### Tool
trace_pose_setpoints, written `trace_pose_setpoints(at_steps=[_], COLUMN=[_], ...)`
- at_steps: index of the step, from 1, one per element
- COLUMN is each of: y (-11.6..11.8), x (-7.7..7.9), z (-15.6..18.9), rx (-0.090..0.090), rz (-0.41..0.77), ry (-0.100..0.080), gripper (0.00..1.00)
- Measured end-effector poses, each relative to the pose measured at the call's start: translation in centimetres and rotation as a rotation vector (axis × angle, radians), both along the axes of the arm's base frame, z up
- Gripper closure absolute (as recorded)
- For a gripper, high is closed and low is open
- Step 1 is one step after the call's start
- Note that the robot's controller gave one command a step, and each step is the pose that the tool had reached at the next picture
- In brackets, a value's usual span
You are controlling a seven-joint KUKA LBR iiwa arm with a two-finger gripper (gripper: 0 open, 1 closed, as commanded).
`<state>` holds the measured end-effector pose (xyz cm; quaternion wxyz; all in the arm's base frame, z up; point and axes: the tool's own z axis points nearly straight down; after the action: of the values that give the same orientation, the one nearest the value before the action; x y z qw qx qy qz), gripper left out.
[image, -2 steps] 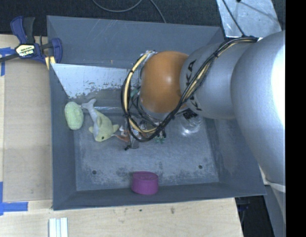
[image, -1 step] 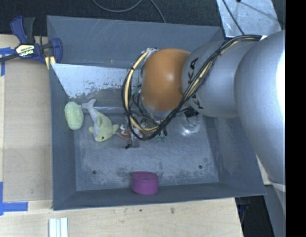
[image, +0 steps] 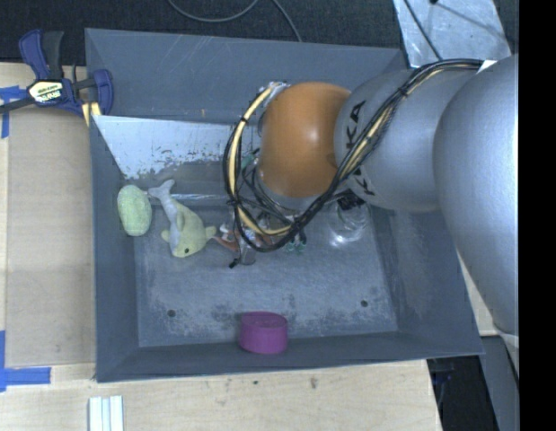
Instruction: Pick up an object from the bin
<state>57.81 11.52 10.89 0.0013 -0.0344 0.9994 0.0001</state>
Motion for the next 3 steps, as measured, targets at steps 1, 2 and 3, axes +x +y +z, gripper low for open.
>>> trace_pose_setpoints(at_steps=[1,2,3], y=[0.0,0.0,0.0], x=[0.0,-0.2,0.0], z=[1.1,3.1,5.3], rx=[-0.001,-0.001,-0.001], rz=[0.0,0.0,0.0], ry=[0.003,0.007,0.003], gripper=[1.0,1.0,1.0])
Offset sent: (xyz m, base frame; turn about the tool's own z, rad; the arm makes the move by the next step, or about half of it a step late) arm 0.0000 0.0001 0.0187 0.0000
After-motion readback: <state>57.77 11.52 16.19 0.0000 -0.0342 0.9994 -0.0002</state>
